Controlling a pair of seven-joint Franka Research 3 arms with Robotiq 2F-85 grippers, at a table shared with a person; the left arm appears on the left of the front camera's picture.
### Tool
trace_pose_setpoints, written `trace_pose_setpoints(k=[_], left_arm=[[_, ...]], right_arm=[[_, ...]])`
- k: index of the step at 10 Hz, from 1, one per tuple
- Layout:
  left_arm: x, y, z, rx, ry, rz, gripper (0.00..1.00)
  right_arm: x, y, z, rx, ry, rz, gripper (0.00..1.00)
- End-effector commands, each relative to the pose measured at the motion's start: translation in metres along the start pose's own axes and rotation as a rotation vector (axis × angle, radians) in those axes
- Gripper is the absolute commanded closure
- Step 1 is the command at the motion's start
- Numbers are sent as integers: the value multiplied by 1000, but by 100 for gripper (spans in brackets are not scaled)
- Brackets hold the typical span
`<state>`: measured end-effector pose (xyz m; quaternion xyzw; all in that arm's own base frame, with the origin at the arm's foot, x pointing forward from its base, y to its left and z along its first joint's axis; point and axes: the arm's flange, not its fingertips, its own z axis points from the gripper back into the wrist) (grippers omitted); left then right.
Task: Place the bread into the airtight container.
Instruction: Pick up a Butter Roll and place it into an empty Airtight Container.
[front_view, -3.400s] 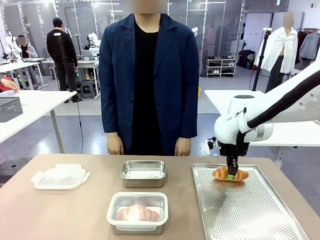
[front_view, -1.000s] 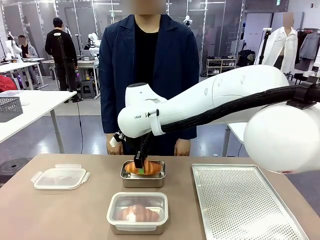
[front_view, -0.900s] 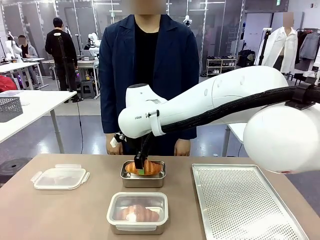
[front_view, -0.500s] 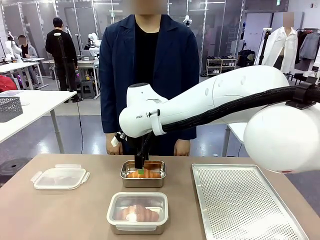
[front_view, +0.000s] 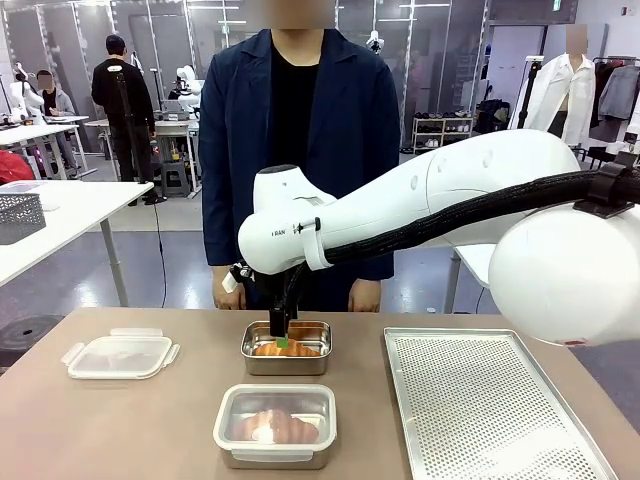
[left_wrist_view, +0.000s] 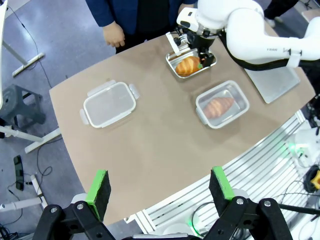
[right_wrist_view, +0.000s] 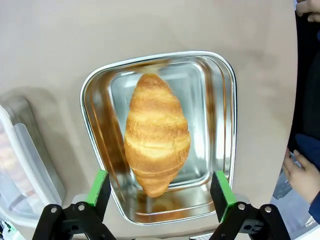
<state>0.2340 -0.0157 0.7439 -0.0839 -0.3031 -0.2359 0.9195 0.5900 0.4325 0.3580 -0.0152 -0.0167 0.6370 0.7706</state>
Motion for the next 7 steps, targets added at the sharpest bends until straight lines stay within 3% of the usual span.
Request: trace_pose_setpoints(k=[1, 7], left_arm=[[1, 1, 3, 2, 8, -1, 0], [1, 1, 3, 2, 8, -1, 0]], right_arm=[[0, 0, 0, 0, -1, -5, 0], [0, 0, 0, 0, -1, -5, 0]])
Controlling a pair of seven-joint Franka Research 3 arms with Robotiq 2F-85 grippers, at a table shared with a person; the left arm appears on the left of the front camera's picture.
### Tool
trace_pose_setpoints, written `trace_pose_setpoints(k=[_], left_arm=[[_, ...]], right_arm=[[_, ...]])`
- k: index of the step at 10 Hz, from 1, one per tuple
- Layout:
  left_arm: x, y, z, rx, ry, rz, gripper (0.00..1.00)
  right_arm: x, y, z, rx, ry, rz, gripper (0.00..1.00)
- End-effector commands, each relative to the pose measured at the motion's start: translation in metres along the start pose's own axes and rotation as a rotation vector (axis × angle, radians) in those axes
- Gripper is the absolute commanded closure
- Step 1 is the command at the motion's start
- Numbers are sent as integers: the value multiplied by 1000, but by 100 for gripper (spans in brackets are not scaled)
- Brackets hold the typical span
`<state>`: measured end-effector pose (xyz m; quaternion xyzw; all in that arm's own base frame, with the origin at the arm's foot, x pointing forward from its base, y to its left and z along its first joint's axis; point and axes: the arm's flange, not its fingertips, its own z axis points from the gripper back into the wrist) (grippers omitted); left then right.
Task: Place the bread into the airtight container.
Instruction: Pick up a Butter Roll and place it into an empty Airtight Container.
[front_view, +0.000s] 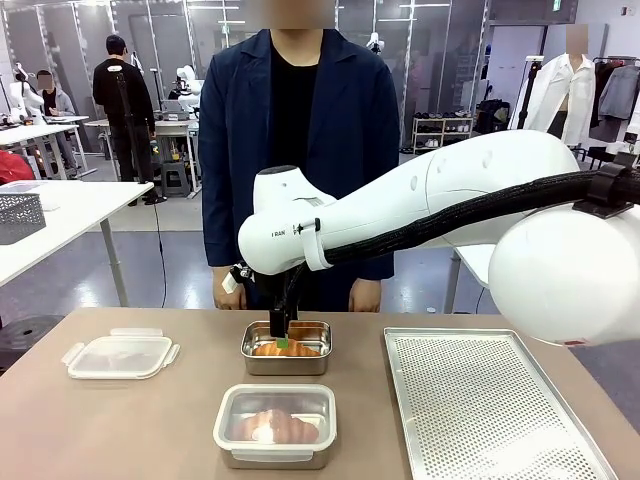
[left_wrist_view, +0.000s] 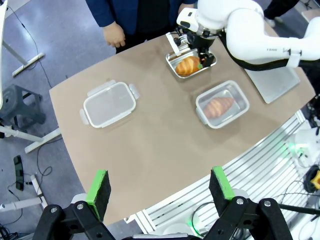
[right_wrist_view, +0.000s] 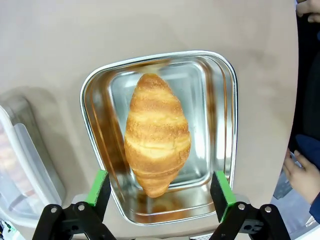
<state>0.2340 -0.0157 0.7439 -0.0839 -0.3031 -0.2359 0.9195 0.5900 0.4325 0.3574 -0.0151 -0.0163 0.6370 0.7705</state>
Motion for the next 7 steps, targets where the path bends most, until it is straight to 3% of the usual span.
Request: trace_pose_setpoints(k=[1, 4, 7], left_arm=[[1, 1, 3, 2, 8, -1, 0], [1, 1, 3, 2, 8, -1, 0], [1, 1, 3, 2, 8, -1, 0]], right_arm=[[1, 0, 0, 0, -1, -5, 0], [0, 0, 0, 0, 0, 0, 0], [-58, 10, 63, 33, -11, -45, 0]])
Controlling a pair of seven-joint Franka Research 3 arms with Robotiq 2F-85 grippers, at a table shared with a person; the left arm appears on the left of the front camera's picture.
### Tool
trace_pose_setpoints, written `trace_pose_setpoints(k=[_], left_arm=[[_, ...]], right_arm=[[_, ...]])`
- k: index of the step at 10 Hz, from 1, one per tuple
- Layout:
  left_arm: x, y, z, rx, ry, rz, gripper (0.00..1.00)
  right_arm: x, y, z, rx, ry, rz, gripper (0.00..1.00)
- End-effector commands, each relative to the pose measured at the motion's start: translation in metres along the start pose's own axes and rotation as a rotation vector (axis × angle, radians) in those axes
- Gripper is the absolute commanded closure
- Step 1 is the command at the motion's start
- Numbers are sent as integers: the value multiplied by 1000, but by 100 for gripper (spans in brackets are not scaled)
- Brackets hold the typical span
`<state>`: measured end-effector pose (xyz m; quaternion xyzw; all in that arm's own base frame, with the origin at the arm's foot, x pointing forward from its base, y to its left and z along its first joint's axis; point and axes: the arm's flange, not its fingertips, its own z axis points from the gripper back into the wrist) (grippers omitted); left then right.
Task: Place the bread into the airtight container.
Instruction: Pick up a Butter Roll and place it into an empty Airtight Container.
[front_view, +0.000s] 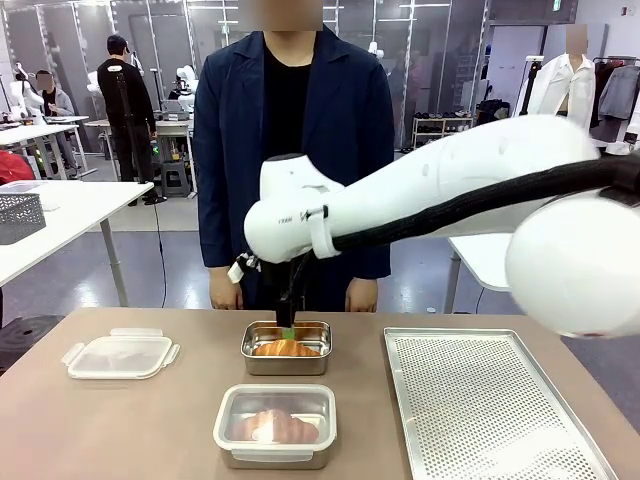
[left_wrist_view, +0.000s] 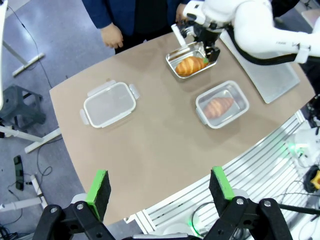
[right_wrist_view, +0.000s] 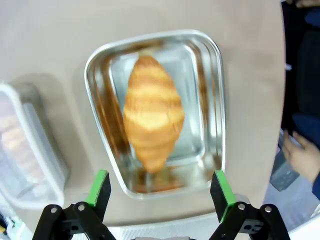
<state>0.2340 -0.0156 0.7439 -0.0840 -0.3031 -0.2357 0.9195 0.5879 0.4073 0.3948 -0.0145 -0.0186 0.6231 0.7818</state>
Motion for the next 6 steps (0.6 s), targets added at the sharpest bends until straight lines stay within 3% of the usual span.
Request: trace_pose_setpoints(k=[1, 4, 6], left_arm=[[1, 1, 3, 2, 8, -2, 0], [1, 1, 3, 2, 8, -2, 0], [1, 1, 3, 2, 8, -2, 0]], right_arm=[[-63, 17, 54, 39, -27, -60, 0], [-164, 29, 139, 54, -211, -209, 0], [-254, 62, 199, 39, -312, -313, 0]])
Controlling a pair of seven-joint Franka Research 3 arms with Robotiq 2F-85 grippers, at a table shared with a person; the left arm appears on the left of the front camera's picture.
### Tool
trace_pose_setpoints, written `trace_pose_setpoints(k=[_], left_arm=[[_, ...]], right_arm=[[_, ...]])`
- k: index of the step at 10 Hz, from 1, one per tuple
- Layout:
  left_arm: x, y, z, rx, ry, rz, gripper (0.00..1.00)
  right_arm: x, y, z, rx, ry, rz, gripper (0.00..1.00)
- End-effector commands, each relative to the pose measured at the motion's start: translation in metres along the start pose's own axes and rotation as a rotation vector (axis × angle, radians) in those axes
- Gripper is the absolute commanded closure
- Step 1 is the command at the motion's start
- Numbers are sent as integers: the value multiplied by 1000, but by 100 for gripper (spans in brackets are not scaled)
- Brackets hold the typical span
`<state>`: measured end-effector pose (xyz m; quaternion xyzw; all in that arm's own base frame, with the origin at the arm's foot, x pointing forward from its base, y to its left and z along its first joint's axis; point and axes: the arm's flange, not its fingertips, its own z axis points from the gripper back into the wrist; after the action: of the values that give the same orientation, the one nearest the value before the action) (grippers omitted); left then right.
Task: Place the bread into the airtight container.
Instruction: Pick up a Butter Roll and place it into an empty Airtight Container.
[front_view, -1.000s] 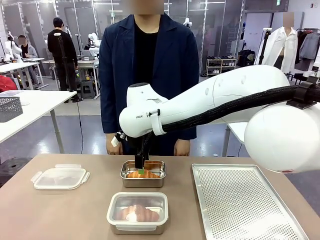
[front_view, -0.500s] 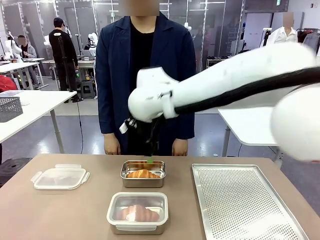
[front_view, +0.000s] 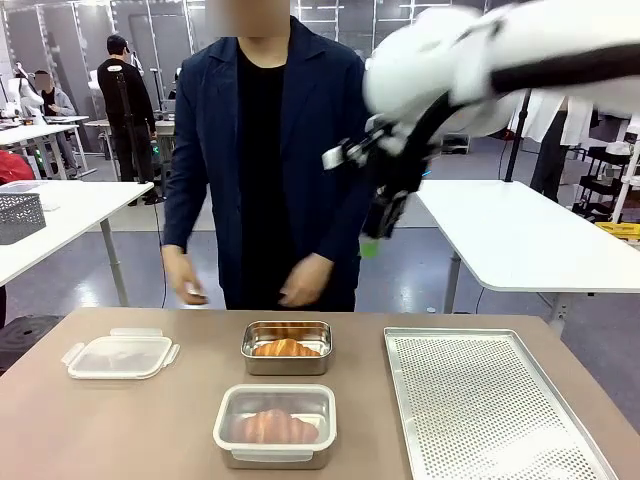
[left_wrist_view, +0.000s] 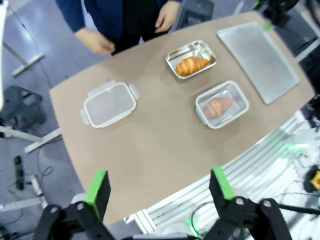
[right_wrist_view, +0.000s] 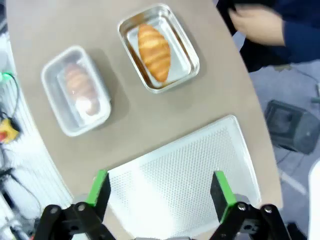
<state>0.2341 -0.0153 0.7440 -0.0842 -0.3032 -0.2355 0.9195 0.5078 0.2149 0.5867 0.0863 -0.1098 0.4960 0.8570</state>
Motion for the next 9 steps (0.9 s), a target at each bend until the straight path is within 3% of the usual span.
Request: trace_pose_setpoints(k=[1, 4, 7, 9], left_arm=[[1, 1, 2, 2, 8, -2, 0], [1, 1, 2, 2, 8, -2, 0], [1, 1, 2, 2, 8, -2, 0], [1, 1, 2, 2, 8, -2, 0]], right_arm=[[-91, 32, 57, -18, -86, -50, 0], [-150, 81, 153, -105, -91, -230, 0], [-198, 127, 210, -170, -86, -367, 0], [-209, 132, 222, -169, -143, -490, 0]])
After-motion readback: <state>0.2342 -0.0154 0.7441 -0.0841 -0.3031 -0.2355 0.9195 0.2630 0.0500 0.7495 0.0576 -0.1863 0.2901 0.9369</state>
